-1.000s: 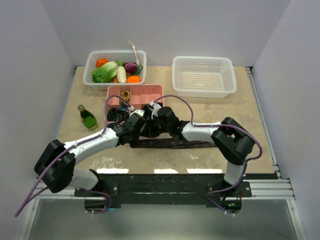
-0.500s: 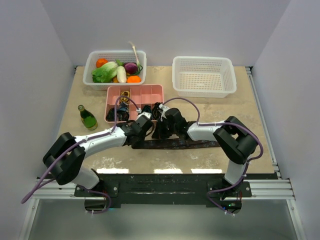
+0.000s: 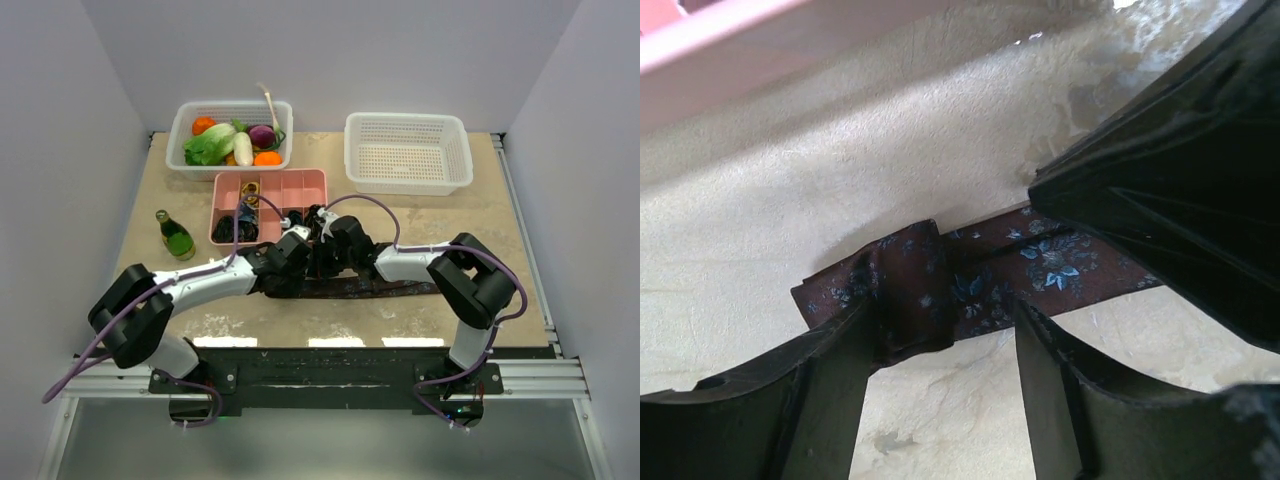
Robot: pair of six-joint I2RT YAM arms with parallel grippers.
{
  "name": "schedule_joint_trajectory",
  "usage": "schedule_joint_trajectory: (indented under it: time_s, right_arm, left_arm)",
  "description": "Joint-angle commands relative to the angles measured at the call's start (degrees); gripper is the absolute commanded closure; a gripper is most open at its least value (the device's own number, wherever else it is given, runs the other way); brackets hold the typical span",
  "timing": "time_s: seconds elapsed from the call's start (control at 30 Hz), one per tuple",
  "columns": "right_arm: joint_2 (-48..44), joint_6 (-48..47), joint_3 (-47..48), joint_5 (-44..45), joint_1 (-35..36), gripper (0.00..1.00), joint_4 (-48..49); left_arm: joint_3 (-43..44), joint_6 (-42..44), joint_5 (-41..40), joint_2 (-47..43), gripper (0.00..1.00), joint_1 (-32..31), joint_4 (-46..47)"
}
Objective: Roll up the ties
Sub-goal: Roll the tie at the center of the board.
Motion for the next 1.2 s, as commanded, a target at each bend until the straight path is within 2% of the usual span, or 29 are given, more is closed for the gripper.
schedule_joint_trajectory:
  time_s: [0.0,0.17,0.43,0.63,0.8,0.9,1.17]
  right_arm:
    - [-3.9,-0.8,0.1,-1.2,-0.1,1.0,2.8]
    - [-5.0,-1.0,0.6,-2.5,0.1,1.0,4.1]
    - [-4.6,-1.2,4.0,-4.3,2.3,1.0,5.3]
    - [-0.8,-1.1,7.0,-5.8,4.0,1.0,6.6]
    - [2.4,-1.2,9.6,-6.6,5.4,1.0,5.9]
    - [3.7,-1.2,9.8,-6.2,5.8,1.0,5.5]
    - [2.8,-2.6,8.0,-3.5,6.0,1.0,3.3]
  left_arm:
    - [0.2,-1.1,0.5,-5.1,0.38,-0.4,1.8]
    - [-2.4,-2.9,1.3,-11.2,0.34,-0.2,3.9]
    - [-2.5,-4.8,-1.2,-14.1,0.32,0.4,1.2]
    - [-4.6,-7.8,-3.1,-20.4,0.22,4.2,-1.1]
    - [-9.7,-7.9,4.0,-27.8,0.17,15.0,0.3]
    - [-11.9,-8.0,8.7,-30.6,0.13,19.4,1.6]
    - [-16.6,-7.3,18.9,-30.7,0.12,25.3,7.0]
